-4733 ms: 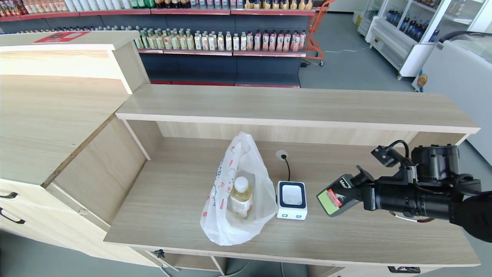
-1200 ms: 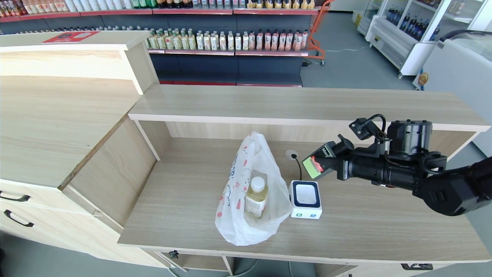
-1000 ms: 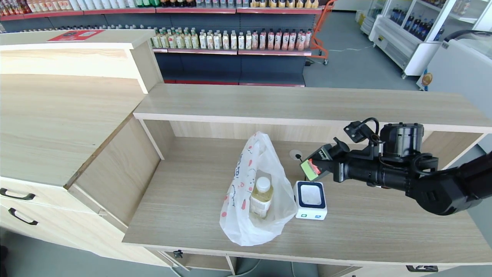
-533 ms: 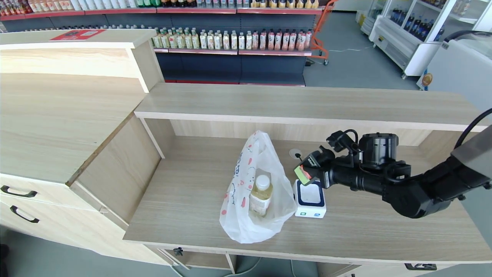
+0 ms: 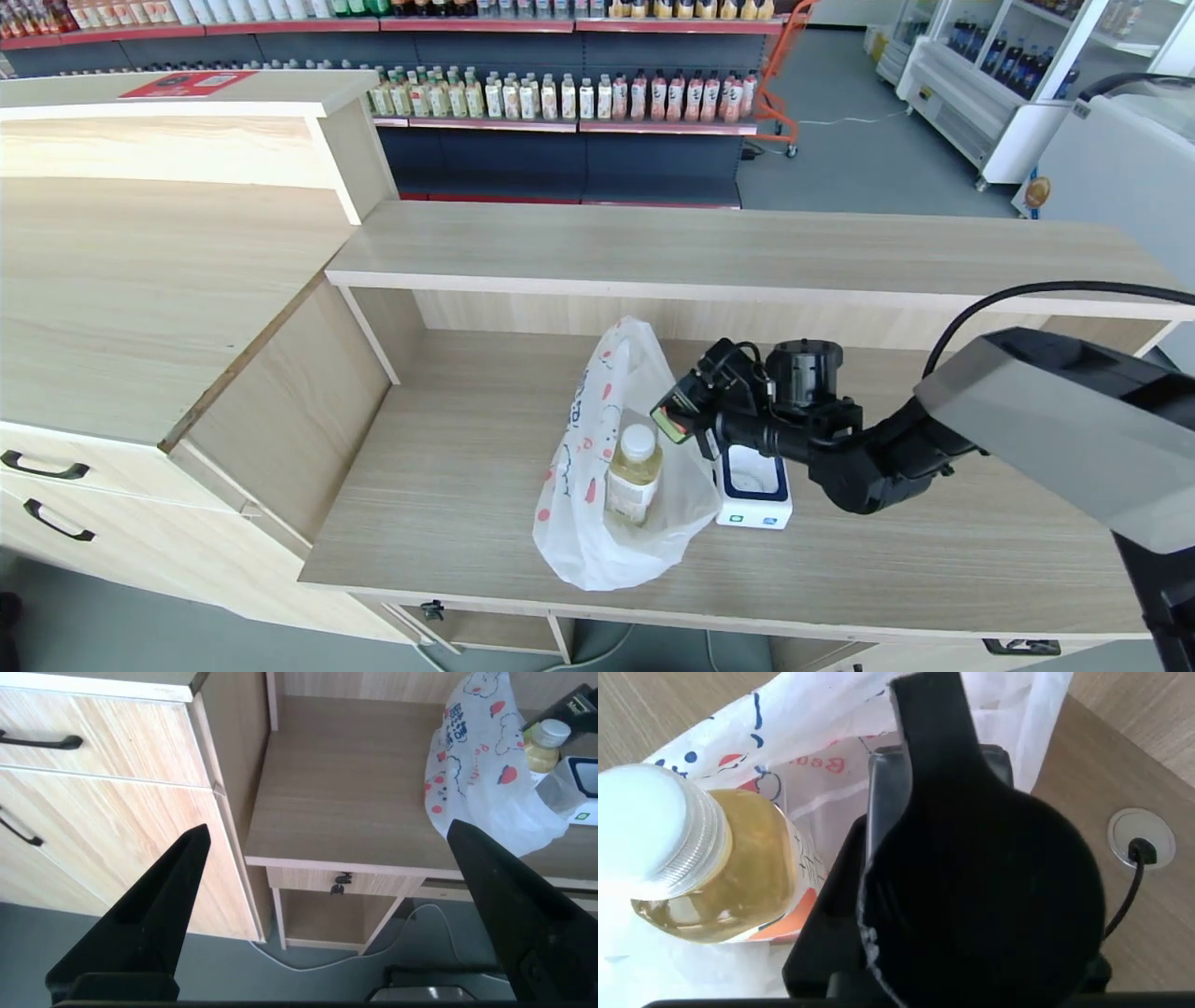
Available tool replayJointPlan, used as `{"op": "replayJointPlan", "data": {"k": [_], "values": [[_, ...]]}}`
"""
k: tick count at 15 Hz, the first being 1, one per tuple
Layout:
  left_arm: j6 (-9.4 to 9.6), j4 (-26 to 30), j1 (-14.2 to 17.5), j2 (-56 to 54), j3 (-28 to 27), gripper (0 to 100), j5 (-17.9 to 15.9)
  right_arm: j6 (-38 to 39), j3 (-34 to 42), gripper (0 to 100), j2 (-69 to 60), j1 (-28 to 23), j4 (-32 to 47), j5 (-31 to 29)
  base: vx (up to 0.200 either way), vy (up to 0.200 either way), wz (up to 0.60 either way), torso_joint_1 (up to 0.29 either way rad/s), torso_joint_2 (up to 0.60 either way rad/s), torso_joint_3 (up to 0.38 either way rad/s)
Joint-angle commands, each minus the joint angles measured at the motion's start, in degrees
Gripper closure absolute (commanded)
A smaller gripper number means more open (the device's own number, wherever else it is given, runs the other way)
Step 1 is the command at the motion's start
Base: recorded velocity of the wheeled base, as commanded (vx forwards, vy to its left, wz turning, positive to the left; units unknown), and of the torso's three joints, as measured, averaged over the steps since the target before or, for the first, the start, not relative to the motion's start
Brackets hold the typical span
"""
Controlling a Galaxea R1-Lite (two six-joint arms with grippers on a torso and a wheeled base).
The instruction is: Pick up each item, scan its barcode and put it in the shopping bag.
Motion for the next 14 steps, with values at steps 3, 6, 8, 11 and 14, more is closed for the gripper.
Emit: {"op": "replayJointPlan", "data": {"k": [3,6,8,11,14], "values": [[-0.04,0.0,0.0,0.0,0.0,0,0.0,-2.0,-5.7,100,8.2,1.9,0.0,-0.1,0.0,0.0,0.0,0.0,0.0,0.0],[-0.04,0.0,0.0,0.0,0.0,0,0.0,-2.0,-7.9,100,10.3,2.2,0.0,-0.1,0.0,0.0,0.0,0.0,0.0,0.0],[-0.04,0.0,0.0,0.0,0.0,0,0.0,-2.0,-9.4,100,11.3,2.2,0.1,-0.7,0.0,0.0,0.0,0.0,0.0,0.0],[-0.04,0.0,0.0,0.0,0.0,0,0.0,-2.0,-9.9,100,12.4,1.8,0.0,-1.7,0.0,0.0,0.0,0.0,0.0,0.0],[-0.04,0.0,0.0,0.0,0.0,0,0.0,-1.5,-9.8,0,12.6,1.7,0.0,-1.6,0.0,0.0,0.0,0.0,0.0,0.0]]}}
